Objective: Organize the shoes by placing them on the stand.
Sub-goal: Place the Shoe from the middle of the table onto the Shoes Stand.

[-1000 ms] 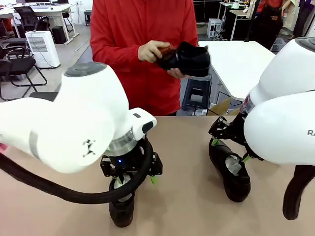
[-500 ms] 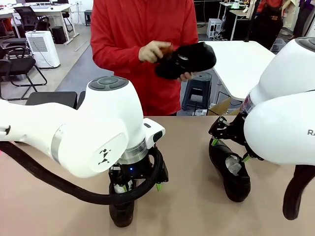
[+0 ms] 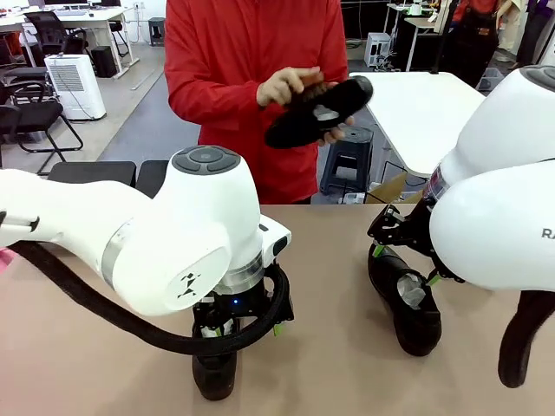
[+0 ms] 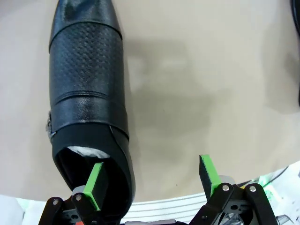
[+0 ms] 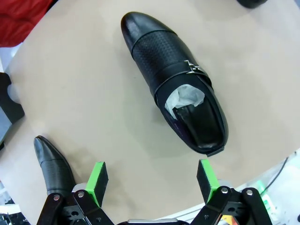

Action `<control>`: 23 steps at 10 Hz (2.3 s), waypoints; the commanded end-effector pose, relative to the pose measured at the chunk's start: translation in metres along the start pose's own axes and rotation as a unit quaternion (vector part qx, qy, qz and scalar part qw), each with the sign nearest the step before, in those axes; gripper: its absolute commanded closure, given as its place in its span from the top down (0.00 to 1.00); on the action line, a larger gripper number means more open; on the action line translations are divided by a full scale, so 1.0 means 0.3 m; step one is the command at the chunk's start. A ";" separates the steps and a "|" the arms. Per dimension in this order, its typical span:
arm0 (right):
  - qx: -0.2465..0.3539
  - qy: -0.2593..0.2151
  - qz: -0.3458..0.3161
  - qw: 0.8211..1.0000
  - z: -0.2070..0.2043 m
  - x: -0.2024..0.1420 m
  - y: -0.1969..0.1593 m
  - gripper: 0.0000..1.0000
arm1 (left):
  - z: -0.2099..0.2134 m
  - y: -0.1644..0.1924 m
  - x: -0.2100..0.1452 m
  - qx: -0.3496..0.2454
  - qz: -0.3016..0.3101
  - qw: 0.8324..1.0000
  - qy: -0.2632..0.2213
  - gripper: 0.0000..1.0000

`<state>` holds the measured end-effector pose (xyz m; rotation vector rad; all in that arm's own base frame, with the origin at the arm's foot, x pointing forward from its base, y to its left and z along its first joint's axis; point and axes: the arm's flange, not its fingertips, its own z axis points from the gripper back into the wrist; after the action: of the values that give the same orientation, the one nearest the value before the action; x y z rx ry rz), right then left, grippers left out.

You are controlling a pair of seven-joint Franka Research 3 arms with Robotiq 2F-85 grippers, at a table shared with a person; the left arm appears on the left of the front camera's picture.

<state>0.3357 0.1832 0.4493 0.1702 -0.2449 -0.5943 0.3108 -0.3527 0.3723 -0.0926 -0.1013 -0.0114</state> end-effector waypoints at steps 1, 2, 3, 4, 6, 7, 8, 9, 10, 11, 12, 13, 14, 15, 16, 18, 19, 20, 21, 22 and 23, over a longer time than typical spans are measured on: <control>0.005 -0.001 0.002 1.000 -0.006 0.004 0.006 1.00 | -0.037 -0.040 0.025 0.021 0.018 0.999 -0.018 1.00; 0.005 -0.001 0.002 1.000 -0.006 0.004 0.006 1.00 | -0.063 -0.042 0.031 0.018 0.013 1.000 -0.008 1.00; 0.005 -0.001 0.002 1.000 -0.006 0.004 0.006 1.00 | -0.076 -0.042 0.038 0.021 0.015 1.000 -0.011 1.00; 0.005 -0.001 0.002 1.000 -0.006 0.004 0.006 1.00 | -0.087 -0.039 0.045 0.030 0.014 0.999 -0.013 1.00; 0.005 -0.001 0.002 1.000 -0.006 0.004 0.006 1.00 | -0.104 -0.033 0.053 0.035 0.017 0.999 -0.009 0.75; 0.005 -0.001 0.002 1.000 -0.006 0.004 0.006 1.00 | -0.102 -0.033 0.054 0.037 0.017 0.999 -0.010 0.58; 0.005 -0.001 0.002 1.000 -0.006 0.004 0.006 1.00 | -0.101 -0.031 0.055 0.039 0.019 0.999 -0.009 0.41; 0.005 -0.001 0.002 1.000 -0.006 0.004 0.006 1.00 | -0.106 -0.029 0.056 0.042 0.019 0.999 -0.004 0.23; 0.005 -0.001 0.002 1.000 -0.006 0.004 0.006 1.00 | -0.109 -0.026 0.057 0.042 0.018 0.999 0.000 0.06; 0.005 -0.001 0.002 1.000 -0.006 0.004 0.006 1.00 | -0.107 -0.023 0.058 0.043 0.019 0.999 0.000 0.00; 0.005 -0.001 0.002 1.000 -0.006 0.004 0.006 1.00 | -0.106 -0.020 0.059 0.045 0.021 0.999 0.000 0.00; 0.005 -0.001 0.002 1.000 -0.006 0.004 0.006 1.00 | -0.106 -0.016 0.061 0.046 0.021 0.999 0.001 0.00; 0.005 -0.001 0.002 1.000 -0.006 0.004 0.006 1.00 | -0.112 -0.009 0.062 0.044 0.018 0.999 0.010 0.00; 0.005 -0.001 0.002 1.000 -0.006 0.004 0.006 1.00 | -0.107 -0.004 0.060 0.035 0.009 0.999 0.018 0.00; 0.005 -0.001 0.002 1.000 -0.006 0.004 0.006 1.00 | -0.065 0.012 0.045 0.016 -0.002 1.000 0.024 0.00; 0.005 -0.001 0.002 1.000 -0.006 0.004 0.006 1.00 | 0.091 0.134 0.004 -0.034 0.004 0.999 0.013 0.00; 0.005 -0.001 0.002 1.000 -0.006 0.004 0.006 1.00 | 0.173 0.220 -0.011 -0.065 -0.003 0.998 0.017 0.00; 0.005 -0.001 0.002 1.000 -0.006 0.004 0.006 1.00 | 0.259 0.318 0.004 -0.081 -0.007 0.997 -0.011 0.00; 0.005 -0.001 0.002 1.000 -0.006 0.004 0.006 1.00 | 0.346 0.427 0.045 -0.070 -0.013 0.995 -0.064 0.00; 0.005 -0.001 0.002 1.000 -0.006 0.004 0.006 1.00 | 0.402 0.531 0.106 -0.065 -0.023 0.993 -0.097 0.00; 0.005 -0.001 0.002 1.000 -0.006 0.004 0.006 1.00 | 0.423 0.639 0.188 -0.046 -0.017 0.988 -0.144 0.00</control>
<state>0.3359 0.1829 0.4489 0.1703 -0.2439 -0.5951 0.3338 -0.1741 0.4899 -0.2202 -0.2972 -0.0314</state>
